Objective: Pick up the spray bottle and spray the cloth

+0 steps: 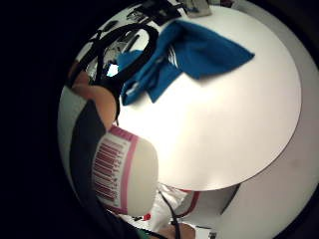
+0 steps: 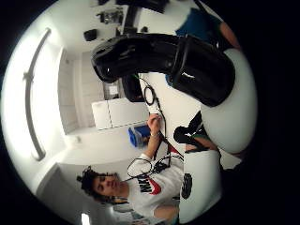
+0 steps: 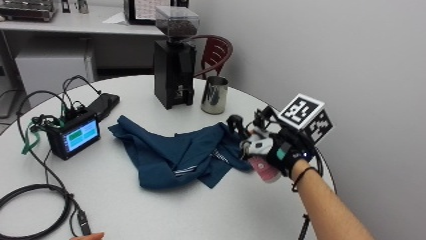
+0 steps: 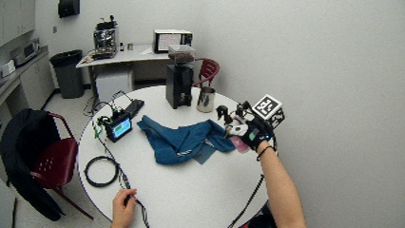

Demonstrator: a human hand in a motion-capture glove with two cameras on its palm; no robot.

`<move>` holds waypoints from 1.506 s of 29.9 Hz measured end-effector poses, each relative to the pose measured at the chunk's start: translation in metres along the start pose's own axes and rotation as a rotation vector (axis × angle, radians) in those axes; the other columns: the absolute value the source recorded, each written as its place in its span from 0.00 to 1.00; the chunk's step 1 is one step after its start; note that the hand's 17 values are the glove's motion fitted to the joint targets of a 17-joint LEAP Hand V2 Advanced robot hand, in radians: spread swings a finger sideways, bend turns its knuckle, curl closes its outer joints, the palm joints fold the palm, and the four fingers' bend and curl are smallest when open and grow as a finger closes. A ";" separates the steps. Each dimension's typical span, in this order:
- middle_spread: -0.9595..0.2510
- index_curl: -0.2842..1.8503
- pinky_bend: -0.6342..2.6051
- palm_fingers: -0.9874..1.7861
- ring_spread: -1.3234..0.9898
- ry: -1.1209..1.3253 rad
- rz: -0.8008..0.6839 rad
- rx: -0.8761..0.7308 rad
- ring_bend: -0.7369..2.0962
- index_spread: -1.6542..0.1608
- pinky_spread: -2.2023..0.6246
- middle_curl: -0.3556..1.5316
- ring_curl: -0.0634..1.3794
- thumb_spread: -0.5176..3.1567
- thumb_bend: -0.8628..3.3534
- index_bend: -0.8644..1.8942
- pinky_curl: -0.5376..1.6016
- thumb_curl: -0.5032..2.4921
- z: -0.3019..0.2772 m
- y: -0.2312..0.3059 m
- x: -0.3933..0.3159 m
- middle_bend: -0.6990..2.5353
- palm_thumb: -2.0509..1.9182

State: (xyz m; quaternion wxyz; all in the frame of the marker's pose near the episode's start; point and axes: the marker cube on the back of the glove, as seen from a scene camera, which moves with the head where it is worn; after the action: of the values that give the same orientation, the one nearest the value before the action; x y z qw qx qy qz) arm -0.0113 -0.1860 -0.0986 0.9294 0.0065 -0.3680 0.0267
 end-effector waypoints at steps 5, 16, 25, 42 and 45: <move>0.71 0.24 0.30 0.74 0.52 -0.021 0.044 -0.074 0.45 0.80 0.76 0.45 0.36 0.27 0.20 0.35 0.44 0.39 0.022 0.000 0.025 0.32 0.78; 0.71 0.24 0.30 0.74 0.52 -0.013 -0.030 -0.009 0.44 0.80 0.76 0.46 0.36 0.26 0.20 0.35 0.44 0.40 -0.012 0.009 -0.026 0.32 0.78; 0.71 0.24 0.30 0.74 0.52 -0.026 0.021 -0.075 0.44 0.80 0.76 0.46 0.37 0.25 0.20 0.35 0.44 0.40 0.006 0.007 0.010 0.32 0.78; 0.71 0.24 0.31 0.74 0.52 0.025 0.098 -0.015 0.44 0.80 0.76 0.47 0.37 0.25 0.20 0.35 0.44 0.41 0.009 0.019 0.030 0.32 0.77; 0.72 0.24 0.30 0.73 0.52 -0.031 0.021 0.060 0.44 0.80 0.76 0.47 0.38 0.25 0.20 0.35 0.44 0.41 -0.003 0.028 0.009 0.32 0.77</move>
State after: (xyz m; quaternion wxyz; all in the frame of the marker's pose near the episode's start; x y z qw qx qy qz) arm -0.0042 -0.1576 -0.0950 0.9227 0.0310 -0.3813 0.0477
